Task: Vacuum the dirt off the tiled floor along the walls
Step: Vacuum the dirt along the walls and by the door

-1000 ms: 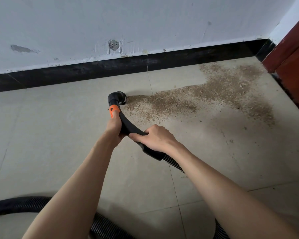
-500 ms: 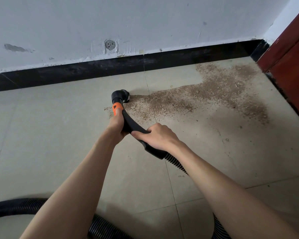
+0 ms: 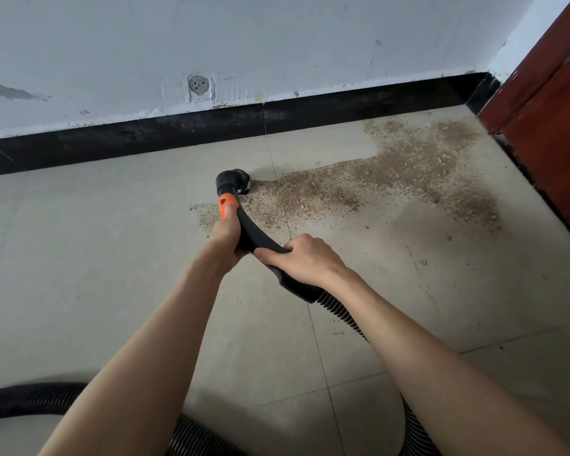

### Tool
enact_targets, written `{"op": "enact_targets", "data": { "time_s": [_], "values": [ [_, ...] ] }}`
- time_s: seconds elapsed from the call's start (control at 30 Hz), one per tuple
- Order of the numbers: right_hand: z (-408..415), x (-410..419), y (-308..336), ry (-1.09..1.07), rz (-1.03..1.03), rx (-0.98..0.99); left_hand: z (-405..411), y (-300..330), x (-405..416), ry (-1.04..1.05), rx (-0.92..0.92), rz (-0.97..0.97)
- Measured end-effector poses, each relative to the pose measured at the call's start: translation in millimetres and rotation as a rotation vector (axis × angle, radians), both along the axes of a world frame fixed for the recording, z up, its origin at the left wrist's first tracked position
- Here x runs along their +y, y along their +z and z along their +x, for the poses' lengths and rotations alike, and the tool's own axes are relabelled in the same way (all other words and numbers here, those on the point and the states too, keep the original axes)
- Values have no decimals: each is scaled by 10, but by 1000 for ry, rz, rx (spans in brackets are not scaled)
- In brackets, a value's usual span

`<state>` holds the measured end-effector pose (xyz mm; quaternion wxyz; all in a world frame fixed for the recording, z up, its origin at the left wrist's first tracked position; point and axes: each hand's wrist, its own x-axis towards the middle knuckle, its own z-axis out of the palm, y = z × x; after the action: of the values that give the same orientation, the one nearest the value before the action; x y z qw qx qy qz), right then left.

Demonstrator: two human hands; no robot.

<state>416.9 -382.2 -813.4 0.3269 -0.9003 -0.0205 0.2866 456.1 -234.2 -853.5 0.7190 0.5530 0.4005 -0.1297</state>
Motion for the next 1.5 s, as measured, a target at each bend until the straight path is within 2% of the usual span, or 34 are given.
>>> {"op": "enact_targets", "data": {
  "time_s": [1.5],
  "values": [
    [211,-864,-45,-129,-69,-56,421,-72,-1010,-107,-15,39]
  ]
}}
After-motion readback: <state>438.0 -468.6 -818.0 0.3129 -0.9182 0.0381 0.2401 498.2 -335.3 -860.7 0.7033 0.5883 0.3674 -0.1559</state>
